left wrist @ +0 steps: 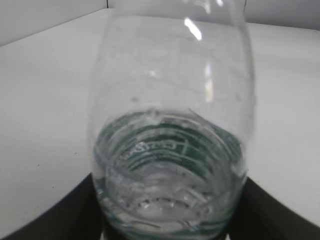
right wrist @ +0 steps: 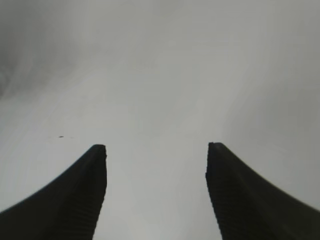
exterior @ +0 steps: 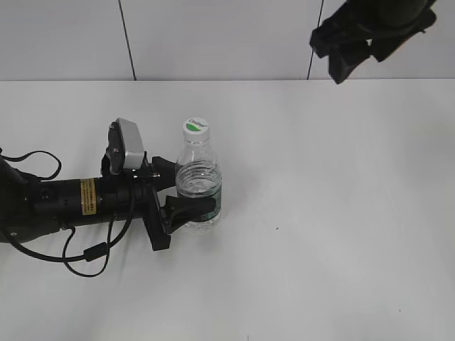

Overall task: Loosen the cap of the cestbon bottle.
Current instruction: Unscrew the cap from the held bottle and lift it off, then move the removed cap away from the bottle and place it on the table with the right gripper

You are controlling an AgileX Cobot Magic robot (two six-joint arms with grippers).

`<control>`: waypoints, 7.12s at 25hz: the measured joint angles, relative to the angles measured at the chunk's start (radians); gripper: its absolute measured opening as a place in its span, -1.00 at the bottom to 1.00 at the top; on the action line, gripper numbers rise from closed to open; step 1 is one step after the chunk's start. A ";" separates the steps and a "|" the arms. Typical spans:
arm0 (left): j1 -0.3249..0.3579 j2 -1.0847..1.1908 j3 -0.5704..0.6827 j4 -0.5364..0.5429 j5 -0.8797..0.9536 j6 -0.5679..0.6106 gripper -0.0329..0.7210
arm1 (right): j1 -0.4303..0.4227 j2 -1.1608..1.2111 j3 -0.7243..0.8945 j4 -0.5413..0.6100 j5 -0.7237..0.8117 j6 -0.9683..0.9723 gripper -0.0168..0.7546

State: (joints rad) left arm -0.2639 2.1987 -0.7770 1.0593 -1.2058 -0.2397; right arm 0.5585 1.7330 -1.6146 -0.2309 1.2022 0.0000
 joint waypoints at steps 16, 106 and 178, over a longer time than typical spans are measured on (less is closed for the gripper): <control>0.000 0.000 0.000 0.001 0.000 0.000 0.19 | 0.104 0.084 -0.144 0.289 0.017 -0.162 0.29; 0.000 0.000 -0.003 0.004 0.001 0.000 0.19 | 0.241 0.349 -0.310 0.271 0.019 -0.308 -0.20; 0.000 0.000 -0.004 0.023 0.002 -0.003 0.19 | 0.076 0.276 -0.346 0.290 0.020 -0.201 -0.20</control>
State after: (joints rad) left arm -0.2639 2.1987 -0.7809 1.0823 -1.2035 -0.2425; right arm 0.6349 2.0094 -1.9607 0.0592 1.2218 -0.2007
